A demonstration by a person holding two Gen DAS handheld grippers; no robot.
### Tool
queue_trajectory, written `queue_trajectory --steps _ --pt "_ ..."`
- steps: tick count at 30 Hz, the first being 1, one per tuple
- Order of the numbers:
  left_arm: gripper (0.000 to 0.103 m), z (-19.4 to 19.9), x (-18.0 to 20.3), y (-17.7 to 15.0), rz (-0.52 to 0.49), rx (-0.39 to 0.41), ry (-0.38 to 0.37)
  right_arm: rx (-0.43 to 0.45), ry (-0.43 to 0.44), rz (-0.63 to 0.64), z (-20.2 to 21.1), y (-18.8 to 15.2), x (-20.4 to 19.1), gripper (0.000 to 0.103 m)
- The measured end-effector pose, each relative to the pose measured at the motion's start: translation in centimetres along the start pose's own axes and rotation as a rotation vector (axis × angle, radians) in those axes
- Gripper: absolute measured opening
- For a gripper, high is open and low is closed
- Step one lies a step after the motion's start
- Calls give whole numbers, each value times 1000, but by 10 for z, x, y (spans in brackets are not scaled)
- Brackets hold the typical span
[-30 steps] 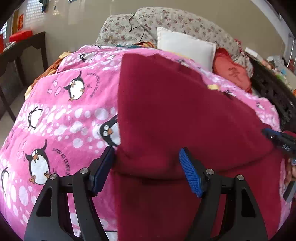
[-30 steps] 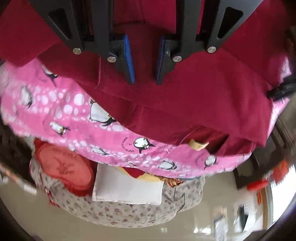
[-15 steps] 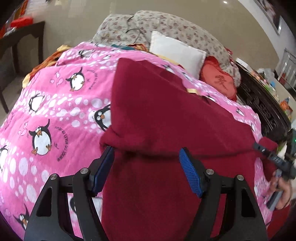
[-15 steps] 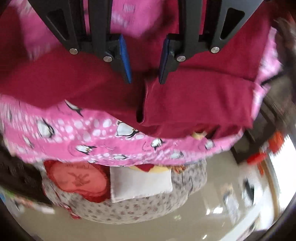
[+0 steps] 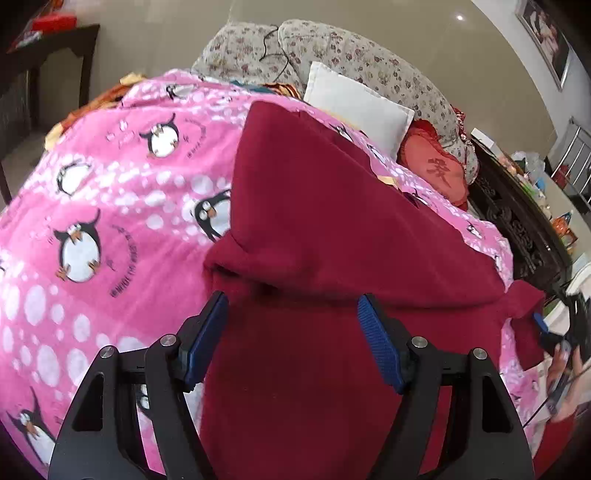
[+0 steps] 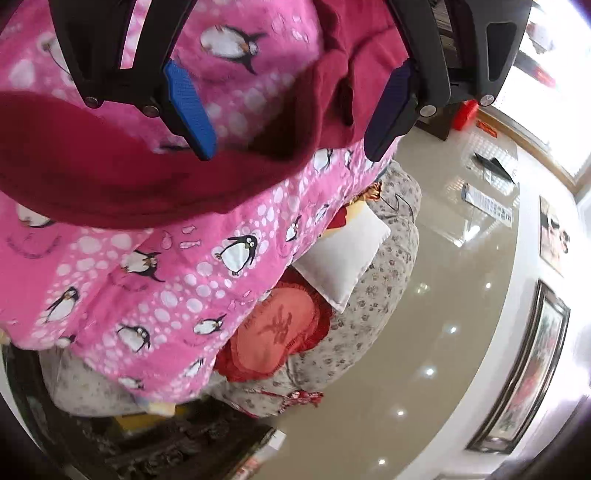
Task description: Fold small clothes
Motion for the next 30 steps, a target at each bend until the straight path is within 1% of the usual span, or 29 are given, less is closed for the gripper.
queue_trajectory --steps 1,2,3,4,5,6,7,8,9,10,11,12,13,14,15,16,17,18,19,20,21,22,24,28,30 --pt "73 1 -1 0 -1 2 3 -10 -31 -24 -7 3 4 76" --pt "73 0 -1 0 2 1 0 -26 -42 -65 -15 6 11 67" --pt "73 0 -3 0 11 -4 -7 -40 -7 -101 -21 10 16 40" --pt "73 0 -4 -1 15 -6 -11 -52 24 -117 -26 14 17 19" --pt "73 0 -6 -2 19 -9 -11 -42 9 -93 -26 18 16 14" --pt "73 2 -9 -2 21 -9 -7 -18 -27 -43 -23 21 11 11" --pt "73 4 -11 -2 24 -6 -2 4 -63 28 -18 23 1 11" --pt "73 5 -13 -1 27 -1 -1 31 -89 127 -13 22 -20 11" --pt "73 8 -15 1 33 6 -4 55 -95 225 -7 19 -44 11" --pt "73 11 -18 2 44 17 -8 89 -94 355 -1 12 -81 11" --pt "73 15 -20 5 61 33 -15 120 -85 477 3 0 -116 11" --pt "73 19 -22 8 78 50 -24 138 -71 569 3 -13 -144 11" --pt "73 22 -24 10 94 66 -34 145 -45 674 2 -33 -176 11" --pt "73 26 -26 13 107 82 -42 133 -10 791 -4 -61 -208 11" --pt "73 29 -28 14 117 96 -46 91 23 910 -16 -95 -234 12" --pt "73 32 -30 15 123 108 -44 23 47 1026 -30 -131 -251 13" --pt "73 33 -31 16 127 111 -41 -66 38 1150 -51 -172 -261 15" --pt "73 34 -32 16 132 111 -38 -148 -8 1249 -72 -208 -261 23" --pt "73 34 -34 16 138 107 -39 -217 -49 1315 -89 -237 -255 27" --pt "73 34 -35 15 143 102 -43 -279 -71 1358 -103 -262 -245 28" --pt "73 35 -36 16 144 100 -46 -317 -73 1370 -112 -275 -236 31" --pt "73 36 -37 16 139 101 -47 -328 -78 1363 -116 -280 -228 37" --pt "73 37 -38 17 131 108 -41 -301 -85 1323 -115 -273 -219 44" --pt "73 33 -40 16 152 108 -62 -284 7 1225 -91 -255 -217 47" --pt "73 28 -38 14 159 93 -70 -305 56 1160 -88 -250 -222 48"
Point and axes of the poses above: each gripper's, at about its wrist camera, not at the fingertips, and z roughly against the way its jaws point, x to its right, y to its top, the point moved 5 cm from there along -z, roughly the way its jaws point, and after that the axes turned 7 degrees about -y, right-handed, at the moved point
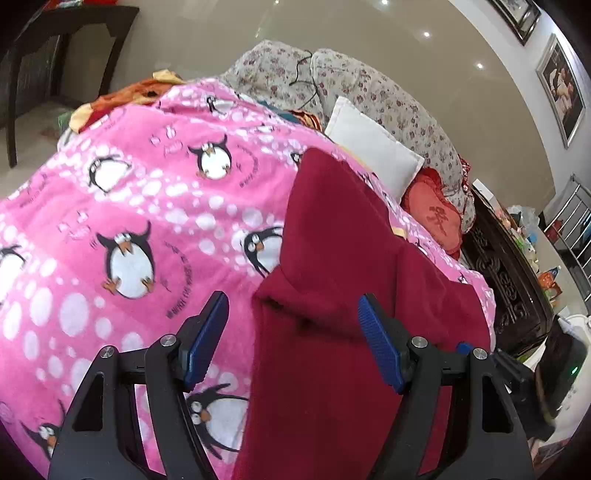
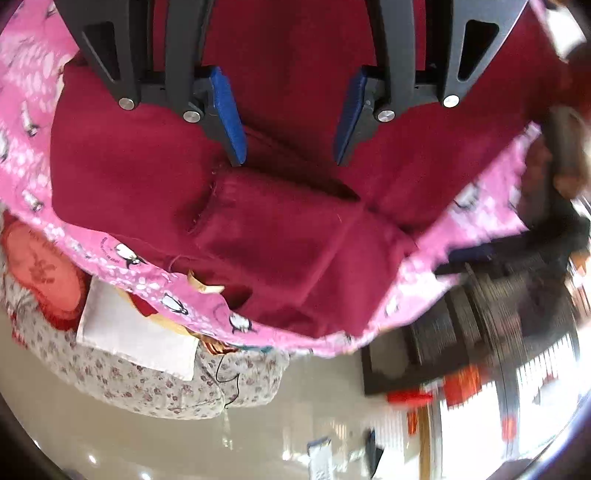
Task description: Fold small clothes
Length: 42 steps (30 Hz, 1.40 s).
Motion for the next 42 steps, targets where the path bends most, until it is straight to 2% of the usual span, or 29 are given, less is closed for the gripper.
queue_trajectory --steps 4,6,9,11,12,15,16,17,19,21,26,29,32,38,42 --pt "73 -1 11 -3 -58 -16 2 -60 120 -165 -7 0 15 48" --pt "73 2 15 -2 -90 6 18 -58 140 -252 -15 0 28 48" --pt "73 1 15 -2 -85 8 5 -77 189 -410 -36 6 49 49" --pt "73 1 12 -3 -81 3 -1 -85 277 -478 -50 22 47 53" --pt "73 2 11 -3 -81 2 1 -62 317 -480 -49 33 41 53" --pt "73 8 7 1 -75 26 -18 82 530 -455 -28 80 5 54" --pt "73 9 6 2 -68 34 -29 123 572 -443 -19 92 -5 56" --pt "73 11 5 3 -60 39 -39 148 575 -427 -13 99 -11 57" --pt "75 13 4 4 -47 42 -65 170 499 -372 -3 105 -16 59" --pt "79 13 1 3 -38 40 -81 168 458 -330 3 97 -15 60" --pt "79 9 -7 0 11 19 -130 60 339 -340 1 43 11 60" --pt "79 15 -15 5 65 35 -150 67 210 -325 10 19 42 60" --pt "87 22 -21 11 116 76 -168 55 215 -388 18 0 68 61" --pt "89 -8 -17 9 147 -29 -177 24 248 -494 13 -25 92 61" --pt "89 -16 -10 12 136 -38 -175 37 281 -511 21 -31 93 61"
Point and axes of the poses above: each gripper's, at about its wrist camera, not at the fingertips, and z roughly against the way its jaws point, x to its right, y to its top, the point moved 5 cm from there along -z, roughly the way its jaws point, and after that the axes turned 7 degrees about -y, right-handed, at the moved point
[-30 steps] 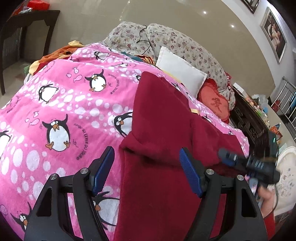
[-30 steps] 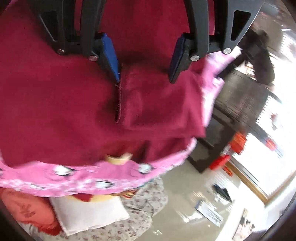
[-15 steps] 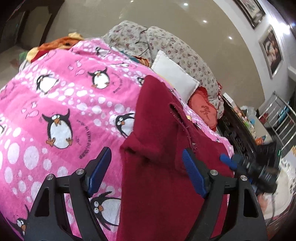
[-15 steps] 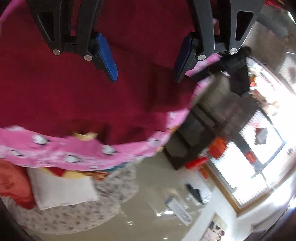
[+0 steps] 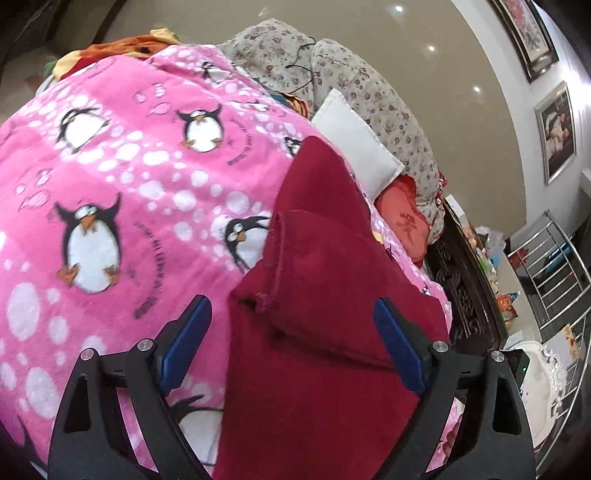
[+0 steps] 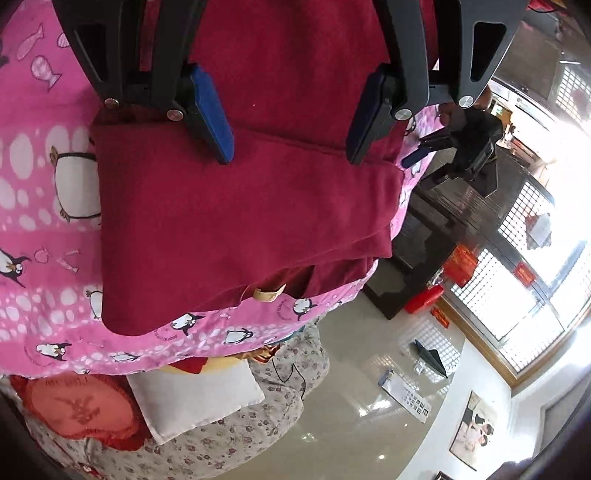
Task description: Fold small clothes
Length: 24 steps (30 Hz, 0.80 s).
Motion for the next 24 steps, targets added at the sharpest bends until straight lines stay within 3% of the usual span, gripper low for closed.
queue_trajectory --steps 2,4,5,6,7,10,13,16,18,24 --pt "77 -3 9 5 -39 12 15 13 -13 21 2 1 -4 61" --pt "48 -11 22 8 -109 -7 29 52 -50 48 8 5 -5 61" --pt "44 -19 30 9 -159 -33 59 75 -65 55 13 8 -4 61" --pt "30 -29 38 10 -217 -59 101 93 -76 58 16 12 -2 61" --pt "10 -35 41 9 -247 -75 118 103 -88 60 19 15 1 61" --pt "6 -51 51 12 -279 -107 158 108 -161 59 18 23 12 61" --pt "2 -39 70 26 -324 -56 139 99 -174 79 19 26 9 61" --pt "2 -22 84 44 -357 8 113 157 -213 152 31 30 0 61" --pt "2 -18 81 54 -361 36 138 153 -251 179 28 27 0 61" --pt "2 -33 46 24 -351 -63 227 49 -352 217 9 7 16 56"
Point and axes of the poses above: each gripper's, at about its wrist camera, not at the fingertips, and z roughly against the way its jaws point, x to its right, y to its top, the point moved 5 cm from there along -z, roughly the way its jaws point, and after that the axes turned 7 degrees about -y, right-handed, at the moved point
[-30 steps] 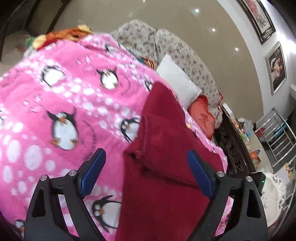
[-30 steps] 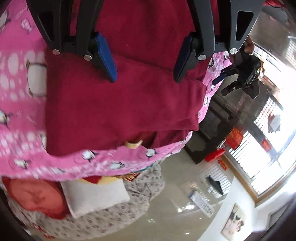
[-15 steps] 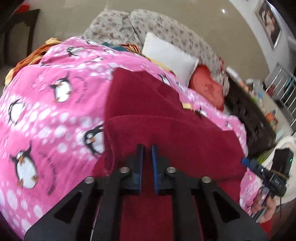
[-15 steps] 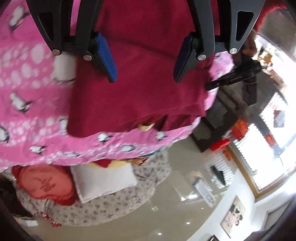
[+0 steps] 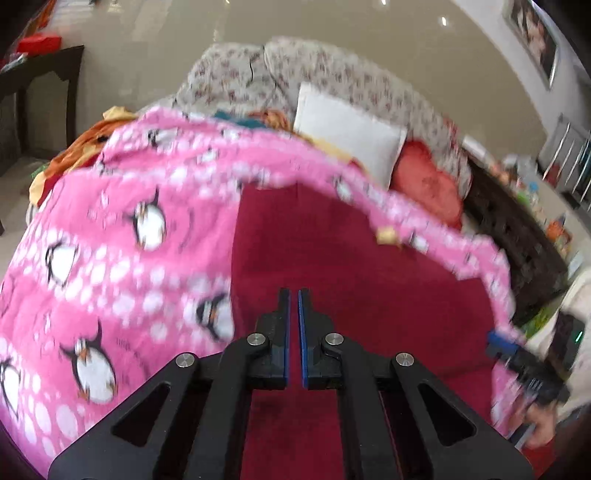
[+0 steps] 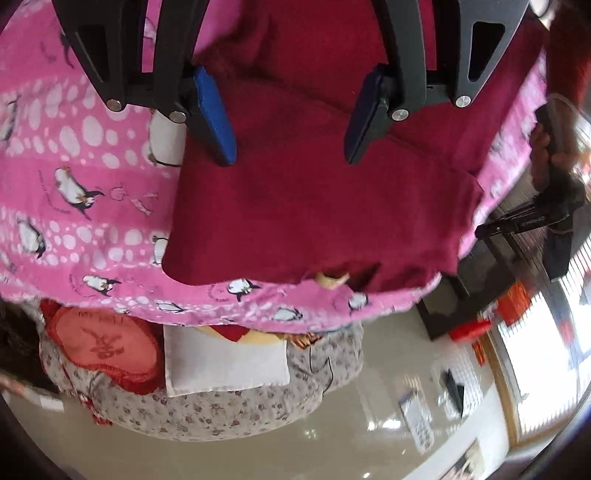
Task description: Fold small clothes
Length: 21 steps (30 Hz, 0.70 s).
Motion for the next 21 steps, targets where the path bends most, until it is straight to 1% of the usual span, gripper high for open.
queue_trajectory --steps 2,4,5,6,7,8,9,11,12,14,15,16,17,18,19,21 --pt "2 3 2 -18 -30 -30 27 4 -12 -2 12 0 -1 56" --pt "3 9 7 -31 -63 -38 35 47 -30 24 32 -2 -3 56" --pt "5 11 9 -36 -69 -40 37 50 -51 37 36 -5 -3 56" --pt "7 13 11 -43 -71 -48 33 28 -98 54 32 -10 -2 56" --pt "9 11 12 -48 -67 -64 28 -18 -150 64 23 -16 1 56" --pt "9 9 12 -53 -61 -82 29 -98 -206 60 3 -26 10 57" --pt "9 8 11 -58 -48 -98 38 -136 -208 49 -10 -32 14 57" --pt "8 11 9 -68 -21 -122 38 -100 -199 52 -4 -34 14 56" --pt "8 17 10 -75 -11 -129 20 -96 -181 46 8 -34 12 56" --pt "9 30 11 -84 -4 -128 0 -65 -81 6 38 -38 7 56" --pt "14 37 10 -88 2 -126 -2 -52 -33 -17 53 -42 7 56" --pt "28 45 9 -94 8 -124 -2 -51 4 -33 71 -47 8 56" --pt "37 54 8 -99 19 -122 -7 -50 26 -33 86 -52 8 56" --pt "51 62 7 -104 33 -114 -16 -47 43 -25 101 -58 7 58" --pt "58 74 7 -110 55 -101 -35 -46 55 -18 113 -65 7 60" --pt "60 89 6 -119 82 -92 -61 -65 79 -12 134 -83 4 64"
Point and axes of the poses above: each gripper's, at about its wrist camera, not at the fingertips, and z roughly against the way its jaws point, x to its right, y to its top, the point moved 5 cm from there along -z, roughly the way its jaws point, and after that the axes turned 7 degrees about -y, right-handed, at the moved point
